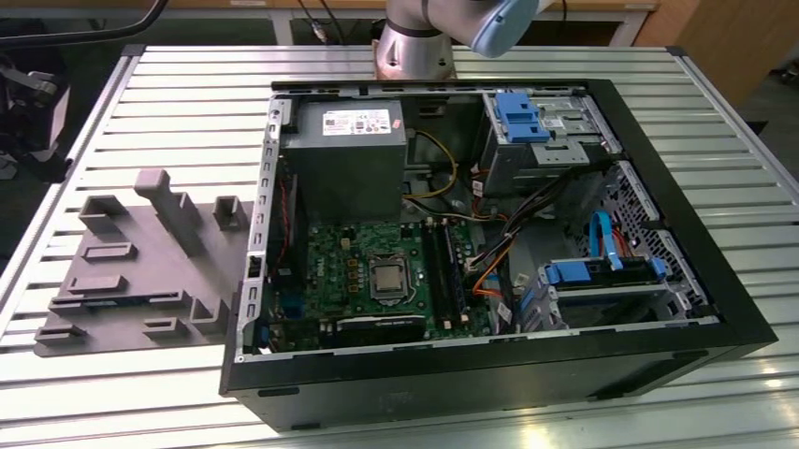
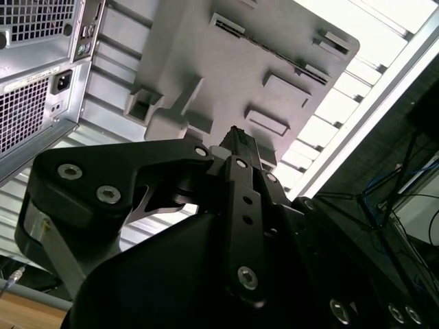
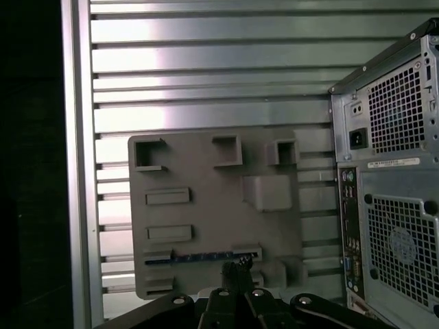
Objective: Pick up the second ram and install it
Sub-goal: 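Reach for the second ram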
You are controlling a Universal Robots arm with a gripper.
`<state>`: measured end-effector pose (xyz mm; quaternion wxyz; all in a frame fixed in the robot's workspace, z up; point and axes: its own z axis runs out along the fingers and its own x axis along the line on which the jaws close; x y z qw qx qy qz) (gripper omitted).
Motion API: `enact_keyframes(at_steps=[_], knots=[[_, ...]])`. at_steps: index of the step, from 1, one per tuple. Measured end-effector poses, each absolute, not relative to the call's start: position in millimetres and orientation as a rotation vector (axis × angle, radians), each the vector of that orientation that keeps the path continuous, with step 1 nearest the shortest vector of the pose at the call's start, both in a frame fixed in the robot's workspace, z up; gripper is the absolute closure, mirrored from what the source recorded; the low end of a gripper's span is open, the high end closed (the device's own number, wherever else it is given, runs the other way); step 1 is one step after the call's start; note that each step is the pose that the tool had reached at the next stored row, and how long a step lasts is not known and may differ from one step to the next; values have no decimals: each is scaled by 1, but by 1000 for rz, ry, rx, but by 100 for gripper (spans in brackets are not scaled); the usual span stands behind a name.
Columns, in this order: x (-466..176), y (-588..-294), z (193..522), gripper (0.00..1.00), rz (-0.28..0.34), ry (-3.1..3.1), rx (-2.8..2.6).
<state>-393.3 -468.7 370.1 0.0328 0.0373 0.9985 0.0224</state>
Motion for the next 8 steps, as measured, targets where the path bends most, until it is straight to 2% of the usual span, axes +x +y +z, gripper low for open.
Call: enact_keyframes(at_steps=[8], knots=[[-396,-471,368,89,69,3073,115]])
